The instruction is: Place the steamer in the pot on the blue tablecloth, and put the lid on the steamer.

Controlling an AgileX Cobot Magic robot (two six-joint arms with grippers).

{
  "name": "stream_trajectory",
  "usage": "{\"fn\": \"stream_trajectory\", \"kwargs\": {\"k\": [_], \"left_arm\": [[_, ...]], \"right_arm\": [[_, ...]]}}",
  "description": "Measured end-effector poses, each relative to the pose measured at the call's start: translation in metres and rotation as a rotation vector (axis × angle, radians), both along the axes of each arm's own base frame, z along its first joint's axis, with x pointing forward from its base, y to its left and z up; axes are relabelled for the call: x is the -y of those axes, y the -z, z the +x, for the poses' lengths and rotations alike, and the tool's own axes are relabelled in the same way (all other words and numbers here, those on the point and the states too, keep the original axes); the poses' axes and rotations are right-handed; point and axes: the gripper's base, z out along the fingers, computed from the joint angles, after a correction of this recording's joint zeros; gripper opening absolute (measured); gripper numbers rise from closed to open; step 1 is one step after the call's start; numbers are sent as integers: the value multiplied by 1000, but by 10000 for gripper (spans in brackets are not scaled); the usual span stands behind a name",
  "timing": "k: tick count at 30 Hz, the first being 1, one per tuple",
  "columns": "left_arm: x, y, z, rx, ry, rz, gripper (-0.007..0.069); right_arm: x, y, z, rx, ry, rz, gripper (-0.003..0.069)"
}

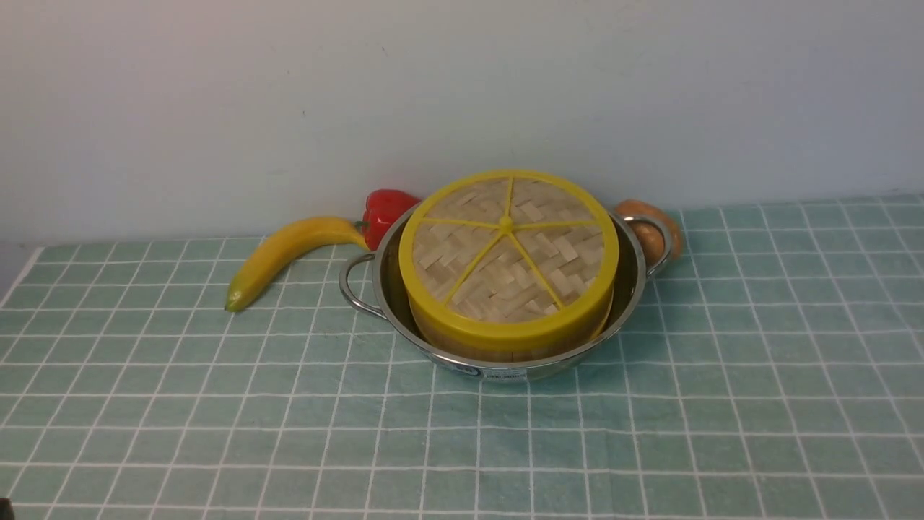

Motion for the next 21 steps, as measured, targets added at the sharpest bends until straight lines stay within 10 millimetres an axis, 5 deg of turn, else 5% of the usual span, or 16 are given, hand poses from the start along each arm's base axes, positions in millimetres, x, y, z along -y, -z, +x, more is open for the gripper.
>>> {"fn": "stream_trajectory", "kwargs": {"k": [17, 21], "left_arm": [[0, 0, 0, 1, 0, 0, 75], [0, 0, 0, 1, 0, 0, 86]], "right_arm": [[0, 0, 0, 2, 5, -4, 239], [3, 1, 4, 78, 92, -131, 240]]}}
